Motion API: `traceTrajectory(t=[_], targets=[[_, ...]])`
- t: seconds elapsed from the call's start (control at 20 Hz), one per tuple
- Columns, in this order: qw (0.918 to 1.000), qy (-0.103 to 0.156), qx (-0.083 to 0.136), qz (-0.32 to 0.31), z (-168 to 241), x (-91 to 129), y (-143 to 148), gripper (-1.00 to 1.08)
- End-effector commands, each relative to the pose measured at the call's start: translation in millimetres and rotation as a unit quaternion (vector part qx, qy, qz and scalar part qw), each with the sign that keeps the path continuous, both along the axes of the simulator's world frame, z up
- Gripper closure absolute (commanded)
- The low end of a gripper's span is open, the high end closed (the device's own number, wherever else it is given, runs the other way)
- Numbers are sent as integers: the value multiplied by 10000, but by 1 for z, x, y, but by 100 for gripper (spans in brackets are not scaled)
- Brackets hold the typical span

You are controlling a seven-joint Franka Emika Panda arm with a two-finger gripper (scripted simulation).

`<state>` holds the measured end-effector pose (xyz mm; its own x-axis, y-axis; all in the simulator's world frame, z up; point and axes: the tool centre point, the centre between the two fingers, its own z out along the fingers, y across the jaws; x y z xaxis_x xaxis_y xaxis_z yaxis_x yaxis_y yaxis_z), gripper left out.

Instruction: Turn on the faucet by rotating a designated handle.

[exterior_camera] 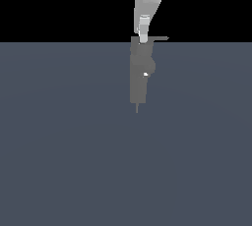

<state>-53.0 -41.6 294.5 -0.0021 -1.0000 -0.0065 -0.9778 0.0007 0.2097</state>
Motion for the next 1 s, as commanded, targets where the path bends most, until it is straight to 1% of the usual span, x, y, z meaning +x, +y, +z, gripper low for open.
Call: traceTrajectory(t=[0.0,0.05,0.1,0.15,0.95], targets=[[9997,-65,-40,-217,4,0,-42,108],[9997,-67,-40,-220,4,-1,-49,108],[9997,-67,-40,-220,4,-1,-49,108],[10000,-13,-12,-38,0,0,-22,108],[9999,-39,-26,-123,-5,33,-73,108]])
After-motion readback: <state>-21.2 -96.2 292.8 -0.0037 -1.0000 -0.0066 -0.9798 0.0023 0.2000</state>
